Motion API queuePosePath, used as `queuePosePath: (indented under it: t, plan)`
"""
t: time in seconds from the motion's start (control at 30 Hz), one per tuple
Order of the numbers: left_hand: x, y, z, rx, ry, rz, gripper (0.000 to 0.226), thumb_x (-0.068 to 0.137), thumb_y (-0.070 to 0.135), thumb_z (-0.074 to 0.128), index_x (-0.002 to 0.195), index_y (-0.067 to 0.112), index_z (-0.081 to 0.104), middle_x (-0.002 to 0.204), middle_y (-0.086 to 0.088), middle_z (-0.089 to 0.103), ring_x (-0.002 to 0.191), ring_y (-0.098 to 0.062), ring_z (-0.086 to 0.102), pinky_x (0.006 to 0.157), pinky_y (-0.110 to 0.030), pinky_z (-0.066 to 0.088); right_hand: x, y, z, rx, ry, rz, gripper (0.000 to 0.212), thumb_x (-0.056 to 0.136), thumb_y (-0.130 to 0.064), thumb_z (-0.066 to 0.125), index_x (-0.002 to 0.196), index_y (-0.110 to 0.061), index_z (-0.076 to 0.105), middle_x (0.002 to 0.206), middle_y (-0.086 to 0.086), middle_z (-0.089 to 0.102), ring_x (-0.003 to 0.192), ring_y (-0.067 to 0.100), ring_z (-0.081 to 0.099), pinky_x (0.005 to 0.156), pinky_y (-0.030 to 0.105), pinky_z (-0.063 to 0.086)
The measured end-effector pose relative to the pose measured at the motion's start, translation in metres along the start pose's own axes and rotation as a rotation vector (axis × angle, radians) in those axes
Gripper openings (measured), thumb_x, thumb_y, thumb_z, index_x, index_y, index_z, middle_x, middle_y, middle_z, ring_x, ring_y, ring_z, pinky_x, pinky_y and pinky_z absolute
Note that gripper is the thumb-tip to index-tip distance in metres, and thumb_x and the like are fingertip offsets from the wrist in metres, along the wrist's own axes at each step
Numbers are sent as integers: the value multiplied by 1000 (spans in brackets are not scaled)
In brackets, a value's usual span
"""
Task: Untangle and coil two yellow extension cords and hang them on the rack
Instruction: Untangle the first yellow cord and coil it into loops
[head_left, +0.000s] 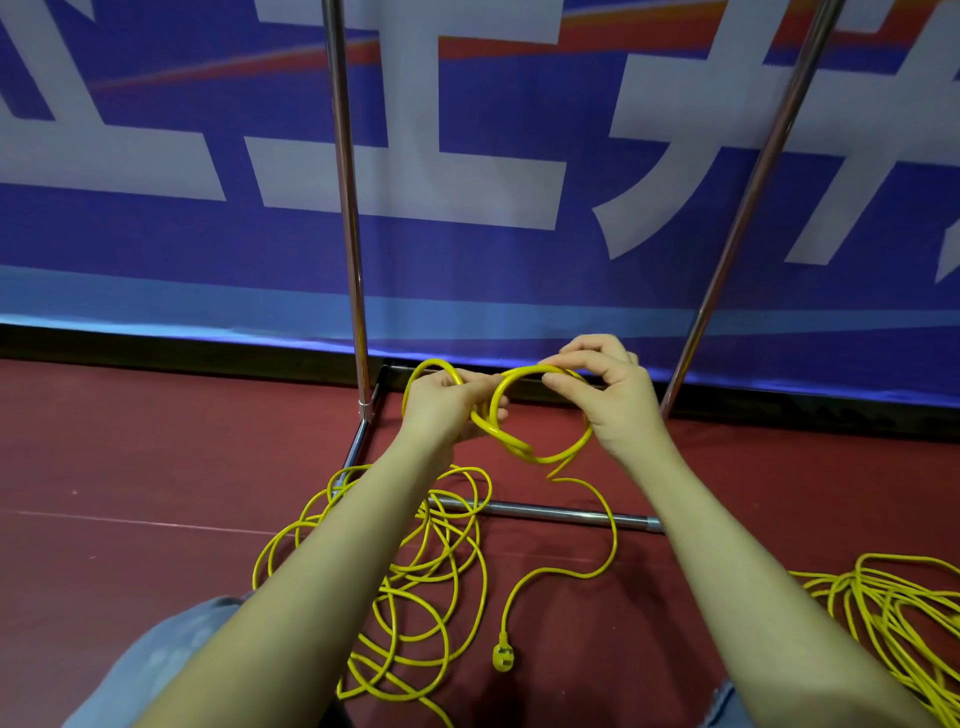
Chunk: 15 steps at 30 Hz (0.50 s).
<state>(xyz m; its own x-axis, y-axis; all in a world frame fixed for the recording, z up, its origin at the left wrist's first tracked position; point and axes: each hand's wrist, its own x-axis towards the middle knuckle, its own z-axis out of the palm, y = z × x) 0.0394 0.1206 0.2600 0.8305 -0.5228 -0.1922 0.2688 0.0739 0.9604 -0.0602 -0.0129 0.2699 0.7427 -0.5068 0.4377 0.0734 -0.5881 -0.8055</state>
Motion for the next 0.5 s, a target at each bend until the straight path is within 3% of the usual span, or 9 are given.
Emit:
queuePosePath:
  t: [0.07, 0.13, 0.23, 0.33, 0.4, 0.5]
  plan:
    - [3, -5, -2, 65, 81, 35, 7, 83, 2, 65, 76, 0, 65, 59, -11, 64, 49, -18, 61, 56, -28, 54, -1, -4, 2, 152, -8, 10, 25, 81, -6, 69, 82, -31, 69, 85, -13, 66, 91, 6, 56, 85, 11, 37]
    - [7, -11, -5, 140, 127, 62, 7, 83, -1, 62, 76, -4, 64, 53, -8, 61, 44, -15, 59, 51, -26, 54, -1, -12, 3, 362, 13, 72, 21, 85, 0, 64, 84, -20, 70, 69, -10, 67, 69, 7, 60, 70, 16, 47]
    - [15, -20, -9, 216, 175, 80, 7, 83, 0, 64, 81, -7, 65, 58, -13, 62, 43, -14, 61, 48, -26, 53, 0, -18, 5, 489, 137, 133, 17, 88, -1, 61, 85, -16, 69, 56, -10, 55, 50, 5, 44, 51, 17, 40]
    - [21, -27, -13, 280, 219, 113, 15, 86, 4, 63, 71, 4, 62, 58, -11, 62, 43, -12, 59, 45, -23, 48, 4, -19, 3, 619, 189, 163, 14, 90, -1, 58, 86, -11, 67, 56, -10, 49, 47, 4, 33, 47, 16, 29]
    - [24, -30, -15, 304, 237, 119, 19, 88, 6, 61, 69, 9, 61, 58, -9, 61, 47, -15, 58, 48, -25, 50, 6, -17, 0, 567, 150, 133, 18, 92, 1, 54, 92, -12, 66, 60, -15, 51, 49, 2, 34, 51, 17, 29]
    - [29, -29, -17, 248, 231, 87, 19, 90, 8, 60, 71, 7, 59, 59, -8, 56, 47, -16, 54, 51, -28, 53, 6, -9, -5, 293, 160, 47, 21, 93, -2, 55, 96, -20, 65, 68, -15, 56, 52, 1, 46, 57, 21, 39]
